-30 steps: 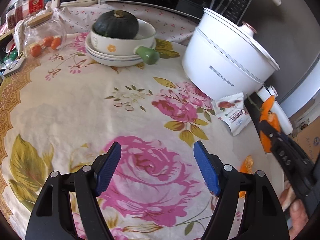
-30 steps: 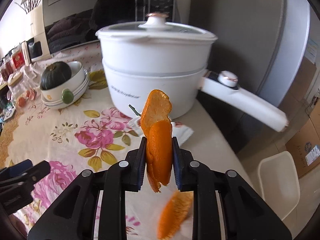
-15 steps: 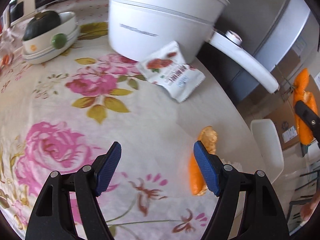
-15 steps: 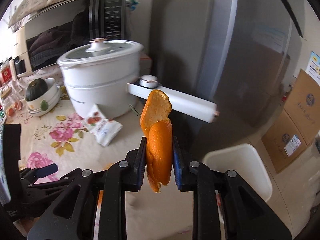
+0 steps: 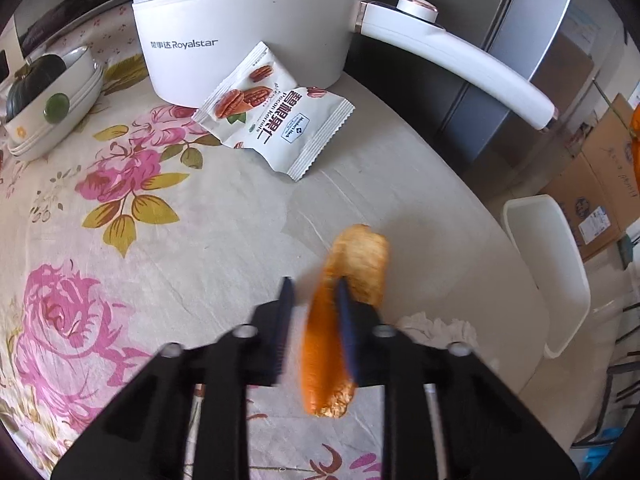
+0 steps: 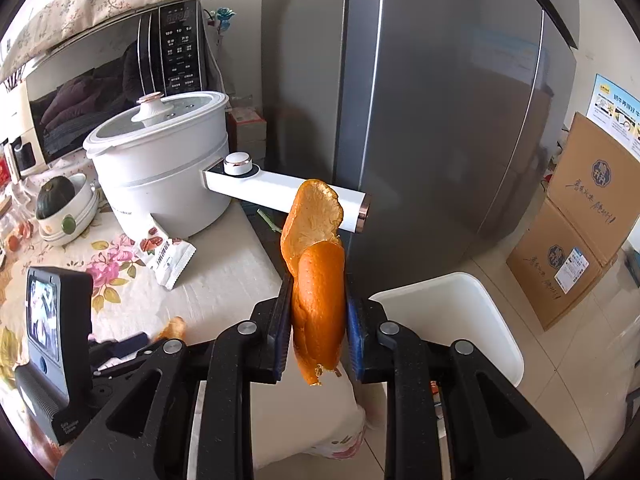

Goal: Collect trash
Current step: 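Grasp the second orange peel with the left tool while the right tool holds its peel, then carry both orange peels over the white bin with both tools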

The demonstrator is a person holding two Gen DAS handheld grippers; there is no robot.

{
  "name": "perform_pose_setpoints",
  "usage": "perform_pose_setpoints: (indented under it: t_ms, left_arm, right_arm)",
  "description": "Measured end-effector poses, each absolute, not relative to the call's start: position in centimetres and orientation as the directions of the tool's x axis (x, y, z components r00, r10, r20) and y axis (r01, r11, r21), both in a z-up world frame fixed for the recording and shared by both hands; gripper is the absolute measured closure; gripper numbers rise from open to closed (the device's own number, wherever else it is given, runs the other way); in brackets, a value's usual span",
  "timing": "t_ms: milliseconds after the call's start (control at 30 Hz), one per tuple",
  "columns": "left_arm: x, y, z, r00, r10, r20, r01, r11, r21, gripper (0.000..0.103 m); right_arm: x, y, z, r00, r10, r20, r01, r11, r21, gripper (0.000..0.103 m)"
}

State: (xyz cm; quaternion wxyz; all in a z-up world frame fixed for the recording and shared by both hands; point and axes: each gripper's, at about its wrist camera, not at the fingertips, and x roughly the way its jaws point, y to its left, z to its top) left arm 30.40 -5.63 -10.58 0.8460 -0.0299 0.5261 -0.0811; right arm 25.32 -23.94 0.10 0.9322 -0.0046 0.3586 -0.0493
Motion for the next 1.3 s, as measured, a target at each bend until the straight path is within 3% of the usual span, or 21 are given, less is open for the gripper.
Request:
perform_pose_setpoints:
  t_ms: [500, 1000, 1300]
  left_arm:
    - [29.2, -0.2, -4.7, 0.595, -0.215, -0.774, 0.051, 0.972, -0.231, 0.093]
    - [25.9, -4.1, -0.6, 0.649, -0.359, -0.671, 0.130, 0.921, -0.367, 0.093]
    - [24.9, -9.5, -2.3, 0.595, -0.420, -0.685, 0.189, 0.902, -0.388, 0.093]
  right_arm:
    - [24.5, -23.3, 1.2, 0.766, -0.062, -0.640, 0.067, 0.998, -0.016, 0.081]
    - [23.1, -28.5, 1.6, 0.765, -0.121, -0.633, 0.168, 0.986, 0.016, 0.081]
    - [23.0, -34.5, 0.4, 0.727, -0.198, -0.658, 0.305, 0.951, 0.051, 0.081]
